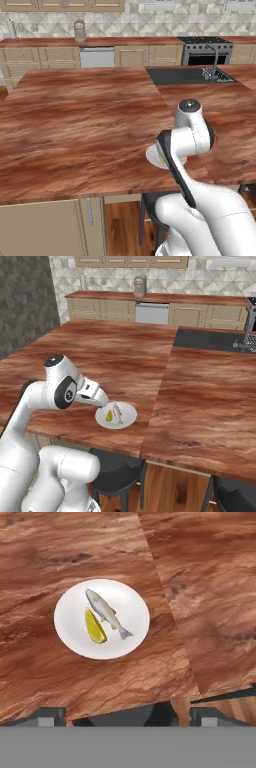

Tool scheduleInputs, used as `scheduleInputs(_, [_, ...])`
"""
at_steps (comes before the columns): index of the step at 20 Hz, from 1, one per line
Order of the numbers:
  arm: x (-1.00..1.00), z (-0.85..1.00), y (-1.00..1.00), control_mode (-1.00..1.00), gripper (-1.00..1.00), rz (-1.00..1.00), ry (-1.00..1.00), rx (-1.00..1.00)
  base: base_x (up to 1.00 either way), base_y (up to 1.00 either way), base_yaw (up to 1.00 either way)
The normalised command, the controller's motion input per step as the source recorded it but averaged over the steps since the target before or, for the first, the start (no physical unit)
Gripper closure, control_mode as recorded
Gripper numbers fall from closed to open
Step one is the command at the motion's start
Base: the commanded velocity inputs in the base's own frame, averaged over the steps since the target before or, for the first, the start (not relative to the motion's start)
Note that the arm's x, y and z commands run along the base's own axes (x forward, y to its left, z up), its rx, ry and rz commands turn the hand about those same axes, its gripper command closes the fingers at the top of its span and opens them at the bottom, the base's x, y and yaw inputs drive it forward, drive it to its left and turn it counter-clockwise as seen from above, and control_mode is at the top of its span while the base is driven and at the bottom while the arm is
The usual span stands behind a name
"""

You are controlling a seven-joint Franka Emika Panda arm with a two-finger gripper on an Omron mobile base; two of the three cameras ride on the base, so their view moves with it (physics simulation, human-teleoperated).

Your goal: Take the lemon wedge from the fridge and place it on the plate with fish on the dining counter.

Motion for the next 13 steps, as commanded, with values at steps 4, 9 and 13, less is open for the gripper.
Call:
scheduleInputs(4, [-1.00, 0.08, 0.00, -1.00, -1.00, -0.07, -0.39, -0.08, 0.00, 0.00, 0.00])
scheduleInputs(9, [-1.00, 0.00, 0.00, -1.00, -1.00, -0.07, -0.49, -0.11, 0.00, 0.00, 0.00])
scheduleInputs(13, [-1.00, 0.08, 0.00, -1.00, -1.00, -0.01, -0.80, -0.24, 0.00, 0.00, 0.00])
